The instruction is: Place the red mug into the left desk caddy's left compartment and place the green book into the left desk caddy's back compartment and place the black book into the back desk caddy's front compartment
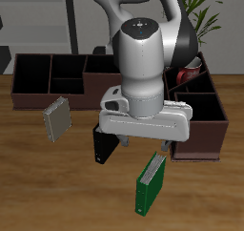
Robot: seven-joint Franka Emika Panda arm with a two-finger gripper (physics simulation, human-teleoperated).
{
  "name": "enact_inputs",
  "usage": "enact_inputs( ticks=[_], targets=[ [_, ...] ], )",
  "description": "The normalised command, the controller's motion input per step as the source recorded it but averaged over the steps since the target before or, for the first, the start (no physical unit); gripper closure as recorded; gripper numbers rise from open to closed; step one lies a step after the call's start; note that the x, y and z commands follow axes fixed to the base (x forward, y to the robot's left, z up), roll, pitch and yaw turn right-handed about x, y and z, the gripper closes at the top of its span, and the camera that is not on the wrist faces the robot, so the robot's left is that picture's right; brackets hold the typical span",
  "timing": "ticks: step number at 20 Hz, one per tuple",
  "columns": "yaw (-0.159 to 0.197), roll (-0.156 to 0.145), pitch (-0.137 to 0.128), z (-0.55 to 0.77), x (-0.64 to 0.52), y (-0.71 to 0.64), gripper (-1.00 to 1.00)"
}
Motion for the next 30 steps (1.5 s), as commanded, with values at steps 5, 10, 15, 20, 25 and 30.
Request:
enact_inputs(
  ticks=[5, 10, 15, 20, 25, 30],
  targets=[
    [-0.014, -0.015, 0.015, -0.44, 0.09, 0.13, -1.00],
    [-0.029, 0.001, 0.030, -0.58, 0.06, 0.14, -1.00],
    [-0.005, -0.017, -0.037, -0.28, -0.06, -0.03, -1.00],
    [0.001, -0.044, -0.050, -0.19, -0.07, -0.08, -1.00],
    [-0.027, -0.008, 0.013, -0.29, -0.06, 0.00, -1.00],
    [0.029, 0.019, 0.028, -0.26, -0.10, 0.07, -1.00]
  ],
)
